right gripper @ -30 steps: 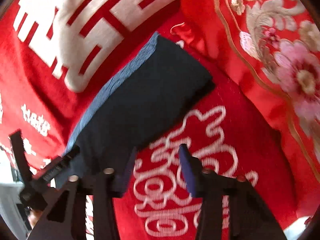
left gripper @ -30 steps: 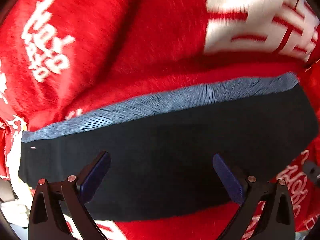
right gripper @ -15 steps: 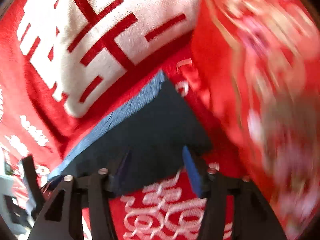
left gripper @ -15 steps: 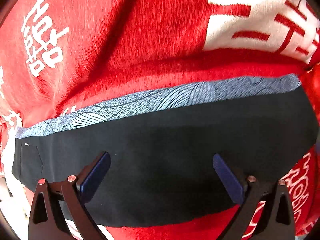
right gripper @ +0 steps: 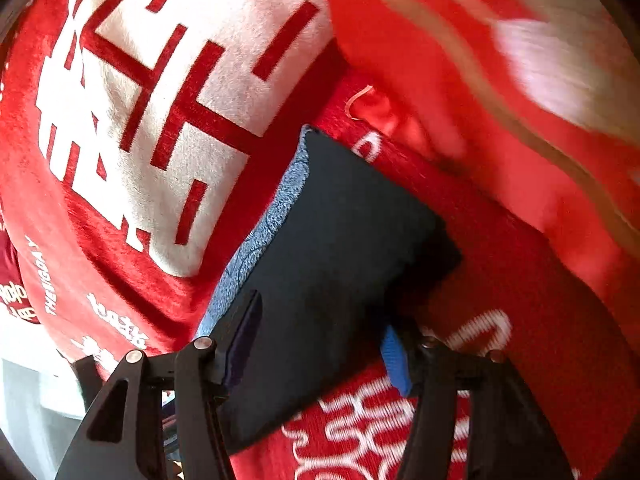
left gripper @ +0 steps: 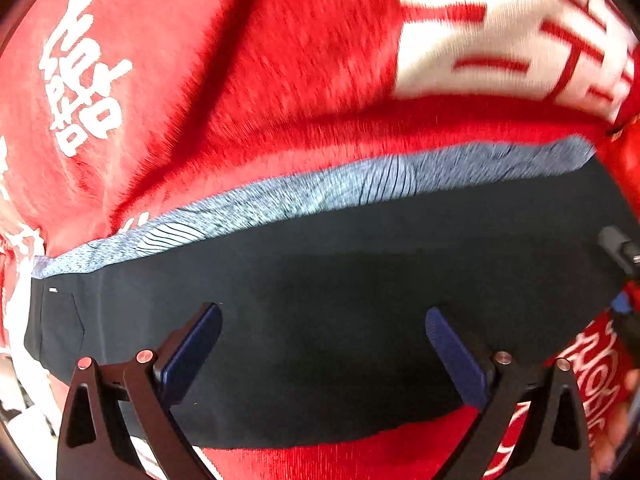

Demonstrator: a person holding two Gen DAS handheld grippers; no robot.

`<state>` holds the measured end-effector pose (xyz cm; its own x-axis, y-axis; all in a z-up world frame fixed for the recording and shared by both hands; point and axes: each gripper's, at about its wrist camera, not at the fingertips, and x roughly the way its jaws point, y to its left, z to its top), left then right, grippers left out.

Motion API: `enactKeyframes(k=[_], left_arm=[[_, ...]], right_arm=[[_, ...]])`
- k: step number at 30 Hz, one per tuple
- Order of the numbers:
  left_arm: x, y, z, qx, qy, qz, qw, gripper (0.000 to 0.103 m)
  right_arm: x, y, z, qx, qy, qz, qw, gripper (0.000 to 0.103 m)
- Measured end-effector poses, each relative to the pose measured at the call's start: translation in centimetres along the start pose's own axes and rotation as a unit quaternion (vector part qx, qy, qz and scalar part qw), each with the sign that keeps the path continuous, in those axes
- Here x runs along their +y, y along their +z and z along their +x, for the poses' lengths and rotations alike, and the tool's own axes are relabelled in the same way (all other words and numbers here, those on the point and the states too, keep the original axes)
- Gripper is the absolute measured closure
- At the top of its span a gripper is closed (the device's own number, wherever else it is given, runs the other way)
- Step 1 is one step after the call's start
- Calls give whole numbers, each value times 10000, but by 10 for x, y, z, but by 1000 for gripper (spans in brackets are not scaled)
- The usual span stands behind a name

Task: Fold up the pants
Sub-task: 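Grasp the leg end of the black pants strip with the right gripper, then fold the held leg end over toward the waistband with the right gripper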

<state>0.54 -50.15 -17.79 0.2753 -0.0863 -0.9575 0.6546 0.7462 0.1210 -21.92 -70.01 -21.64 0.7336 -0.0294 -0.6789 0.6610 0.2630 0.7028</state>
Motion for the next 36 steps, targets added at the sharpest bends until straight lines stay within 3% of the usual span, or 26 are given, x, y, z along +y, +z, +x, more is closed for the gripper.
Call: enactKeyframes(k=[2,3,4,5,6,7,9,12,17,19,22,23,26,32,34,36], left_arm=[[1,0,-4,-145,25,29,9999,11],[-1,-2,-1,-133,22,69,9999,12],[-7,-5,11,-24,-24,146,9999,16],[-12,-9,18,48,-87,179,9998,29],[-17,-16,21,-91,-140,162,9997,31],[-21,-21,17,-449,-63,146,9989,31],[-28,-27,15,-609,-12,269,9978,42],[-31,-32,12,-741,-49,440,9963,44],[-29,-35,5,-755,-313,542,9952,44],[-9,-34,-2,-464,-638,418,9960,45],[46,-40,-23,-466,-674,39,9966,44],[60,-43,-28,-477,-665,-14,9966,44],[120,-57,-38,-485,-398,-176,9979,9],[232,-83,-26,-211,61,-565,9982,9],[253,-90,-17,-94,127,-669,9976,9],[264,-98,-12,20,97,-818,9966,9]], right_arm=[[4,3,4,57,-7,-25,10000,43],[5,5,5,90,-8,-22,10000,51],[4,5,7,158,-110,-56,9998,76],[4,5,11,294,-245,-106,9992,81],[7,6,11,330,-321,-150,9988,84],[15,6,8,298,-376,-294,9984,86],[45,4,-4,141,-474,-924,9945,87],[97,-4,-21,30,-386,-1747,9839,87],[177,-32,-17,215,-352,-2999,9531,87],[200,-44,-10,286,-399,-3268,9438,87],[233,-63,-2,328,-560,-3666,9281,87],[244,-72,5,348,-677,-3852,9197,87],[269,-108,20,451,-1013,-4404,8909,87],[294,-211,100,974,-1696,-5338,8227,85],[291,-248,128,1153,-1999,-5694,7890,83],[285,-286,148,1139,-2385,-6093,7476,78]])
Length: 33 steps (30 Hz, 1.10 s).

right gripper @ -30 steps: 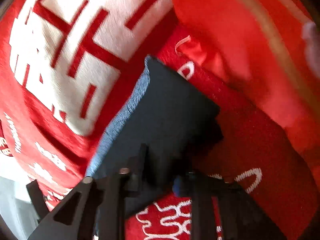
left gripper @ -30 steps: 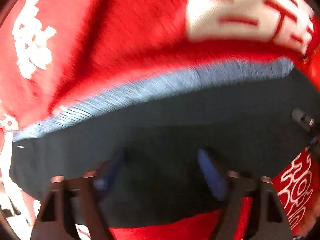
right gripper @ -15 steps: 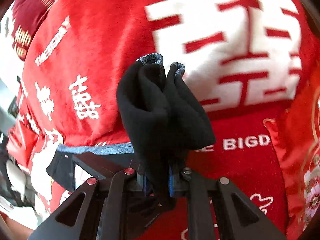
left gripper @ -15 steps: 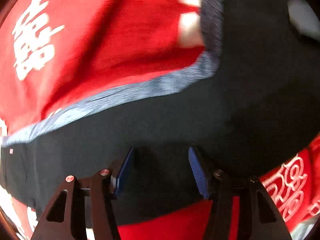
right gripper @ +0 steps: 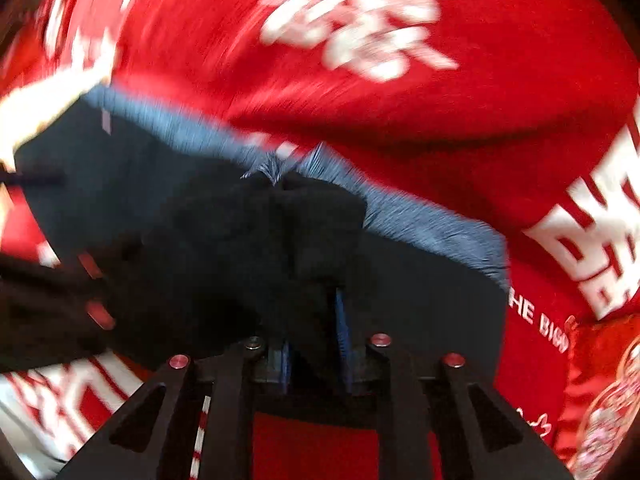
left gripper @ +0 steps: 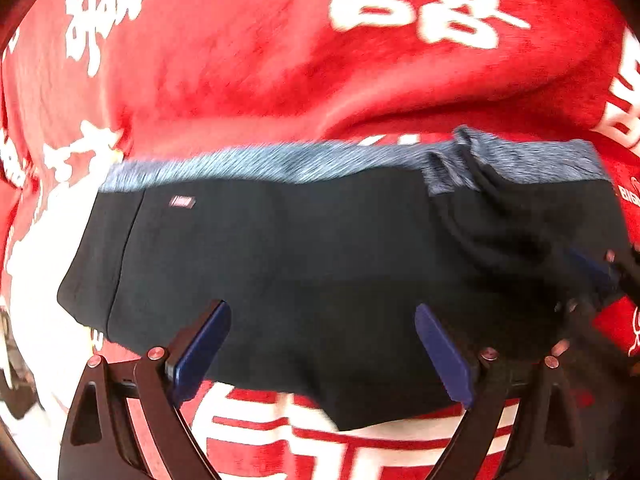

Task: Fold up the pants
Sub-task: 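Fold the held leg end over toward the waistband with the right gripper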

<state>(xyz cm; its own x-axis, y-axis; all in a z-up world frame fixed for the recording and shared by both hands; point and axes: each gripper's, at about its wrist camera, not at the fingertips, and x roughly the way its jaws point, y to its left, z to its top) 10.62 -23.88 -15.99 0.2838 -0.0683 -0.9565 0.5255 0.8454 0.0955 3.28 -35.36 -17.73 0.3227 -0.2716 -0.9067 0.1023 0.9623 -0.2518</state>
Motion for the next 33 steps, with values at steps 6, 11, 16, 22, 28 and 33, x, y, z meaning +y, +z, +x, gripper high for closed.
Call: enactKeyframes(k=[6,11,16,22,28,33], left_arm=[[17,-5,8,97,-209,-197,9995,9],[19,9,5,134,-626,-198,9978,9],[-13,10,12,133,-890,6,9959,9],[-11,1,50,503,-795,-245,9953,9],[1,-4,34,366,-581,-185,9975,9],[23,-9,24,400,-427,-371,9976,9]], right_arm=[[20,-21,-45,-380,98,-508,9979,40],[-24,-21,-68,-449,509,234,9974,42],[-19,-8,-52,-518,585,-404,9961,49],[-11,-5,-17,-280,661,-747,9946,55],[-34,11,-7,149,1309,1,9913,97],[-14,-1,-29,126,1472,-171,9889,97]])
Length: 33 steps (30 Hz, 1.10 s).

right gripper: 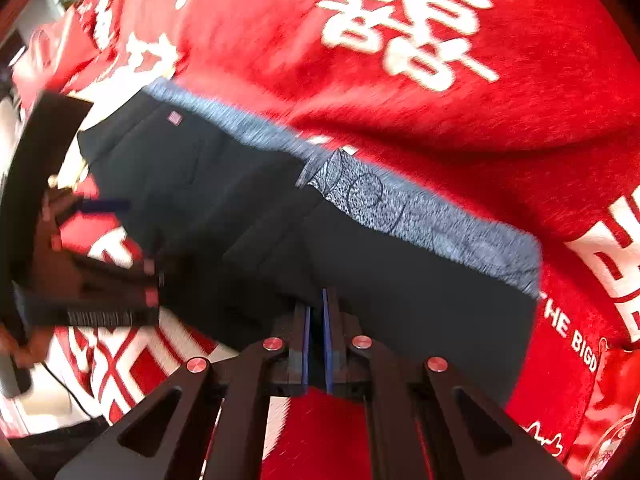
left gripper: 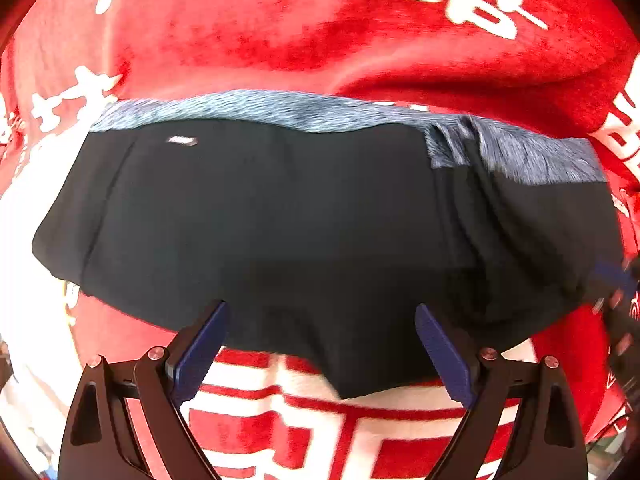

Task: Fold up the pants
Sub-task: 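Fold the held leg end over toward the waistband with the right gripper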

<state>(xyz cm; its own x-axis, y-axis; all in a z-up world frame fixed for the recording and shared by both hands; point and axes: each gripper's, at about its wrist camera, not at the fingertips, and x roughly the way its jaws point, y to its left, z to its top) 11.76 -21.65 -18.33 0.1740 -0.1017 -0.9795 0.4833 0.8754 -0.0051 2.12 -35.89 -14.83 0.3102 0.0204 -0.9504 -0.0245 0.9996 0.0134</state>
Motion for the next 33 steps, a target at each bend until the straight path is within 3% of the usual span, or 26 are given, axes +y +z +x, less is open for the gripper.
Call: enactKeyframes(k=[2,5,6,7,9,11,13,14,15,16,18,22,24,27,29,32,33], left_arm=[[6,1,-1,24,123,-61,9999,9],[8,8,-14,2,226,-75,9997,9],[8,15,-17,-25,238,-34,9997,9],[2,22,-24,-73,240,49,9997,9],[-13,34,-36,-193,220,182,9994,9],[-36,55,-47,-353,123,357,9987,9],[-61,72,-53,-482,-38,523,9975,9],[-71,81,-50,-493,-102,617,9968,9],[-88,89,-44,-459,-156,743,9961,9],[-99,94,-38,-435,-178,798,9957,9],[-120,99,-23,-425,-173,871,9951,9],[-140,90,21,-50,241,1025,9944,9],[-128,77,35,15,144,883,9960,1],[-116,76,34,-8,74,701,9975,0],[-112,78,30,72,103,660,9977,0],[-103,78,21,119,192,541,9983,0],[-99,75,17,125,201,486,9985,0]], right_arm=[[11,-6,20,240,-2,-142,9996,97],[13,-6,18,176,-48,-157,9997,90],[10,-5,12,153,32,-78,9998,80],[4,-6,2,112,235,56,9996,58],[-19,-7,-25,-138,585,532,9968,43],[-53,-9,-46,-370,594,1054,9920,43],[-104,-13,-53,-377,279,1782,9829,46],[-130,-15,-49,-293,127,2136,9764,54],[-157,-18,-41,-148,-21,2507,9680,76],[-184,-21,-29,-31,4,2876,9577,81],[-212,-23,-6,184,46,3131,9495,81],[-219,-21,29,471,264,2906,9553,82],[-210,-25,40,612,265,2720,9600,82],[-199,-28,34,560,25,2473,9673,82],[-197,-27,28,602,-11,2604,9636,81],[-193,-28,12,554,134,2669,9620,81],[-183,-28,4,499,229,2586,9644,76]])
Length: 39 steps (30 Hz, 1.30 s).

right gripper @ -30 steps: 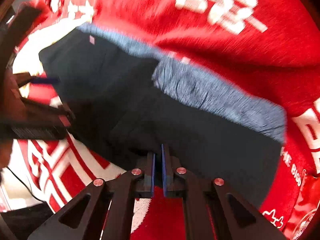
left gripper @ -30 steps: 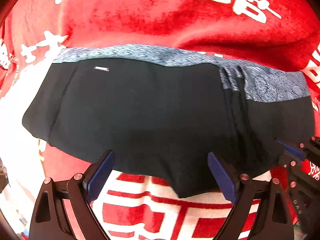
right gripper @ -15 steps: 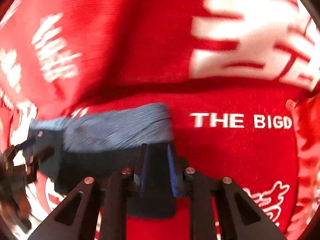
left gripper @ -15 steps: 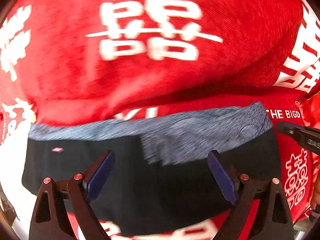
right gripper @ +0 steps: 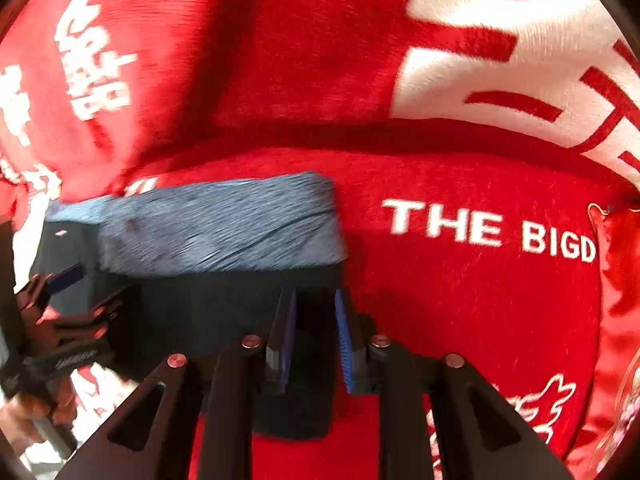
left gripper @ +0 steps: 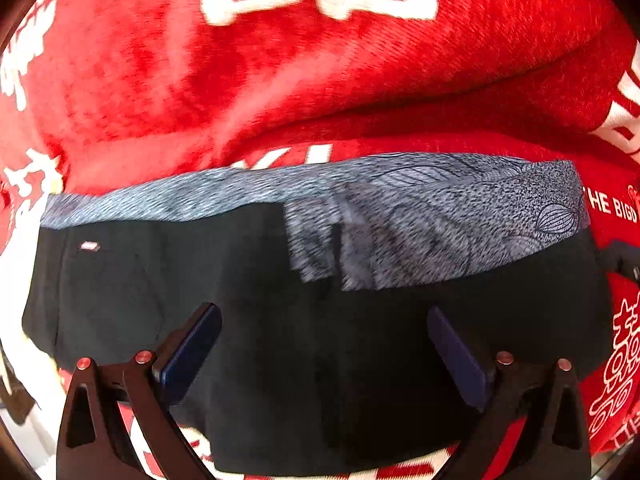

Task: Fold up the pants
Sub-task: 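Fold the held leg end over toward the waistband with the right gripper, then release the folded end and pull both grippers back above the pants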

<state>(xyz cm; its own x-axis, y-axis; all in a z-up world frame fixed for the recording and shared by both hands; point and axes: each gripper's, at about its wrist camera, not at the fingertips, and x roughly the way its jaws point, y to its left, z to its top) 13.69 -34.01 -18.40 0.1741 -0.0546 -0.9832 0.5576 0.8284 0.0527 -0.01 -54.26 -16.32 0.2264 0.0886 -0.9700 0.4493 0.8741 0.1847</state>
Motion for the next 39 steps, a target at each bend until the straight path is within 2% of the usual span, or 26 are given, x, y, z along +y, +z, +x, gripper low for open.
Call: enactKeyframes(k=[1,3,6,10,11,13,17,18,21,24,30,35,39], left_arm=[[4,-2,-4,56,-16,-54,10000,0],[12,-7,-9,166,-62,-104,9998,0],[16,-17,-19,191,123,-142,9996,0],[18,-33,-38,94,182,-260,9995,0],[20,-40,-46,95,184,-287,9994,0],[20,-47,-55,117,162,-340,9992,0],[18,-59,-74,132,118,-461,9988,0],[4,-54,-70,120,132,-494,9986,0],[5,-58,-77,94,191,-653,9976,0],[7,-65,-78,168,371,-775,9962,0],[7,-84,-83,345,470,-872,9945,0],[17,-94,-77,478,290,-817,9951,0],[30,-98,-74,516,200,-575,9968,0]], right_arm=[[6,-4,-4,-20,32,-70,10000,64],[23,-15,-15,-150,131,-193,9996,47],[46,-26,-17,-264,190,-444,9985,47],[61,-31,25,188,-157,-685,9973,43],[64,-30,28,153,-204,-722,9971,43],[66,-29,21,169,-169,-710,9972,39],[61,-33,-1,187,175,-584,9980,39],[62,-35,-6,184,172,-613,9978,37],[65,-40,-18,173,218,-657,9975,24],[60,-45,-31,125,297,-687,9971,21],[56,-61,-36,217,282,-617,9975,0],[60,-72,-37,280,187,-502,9982,0],[72,-80,-37,289,40,-330,9990,0]])
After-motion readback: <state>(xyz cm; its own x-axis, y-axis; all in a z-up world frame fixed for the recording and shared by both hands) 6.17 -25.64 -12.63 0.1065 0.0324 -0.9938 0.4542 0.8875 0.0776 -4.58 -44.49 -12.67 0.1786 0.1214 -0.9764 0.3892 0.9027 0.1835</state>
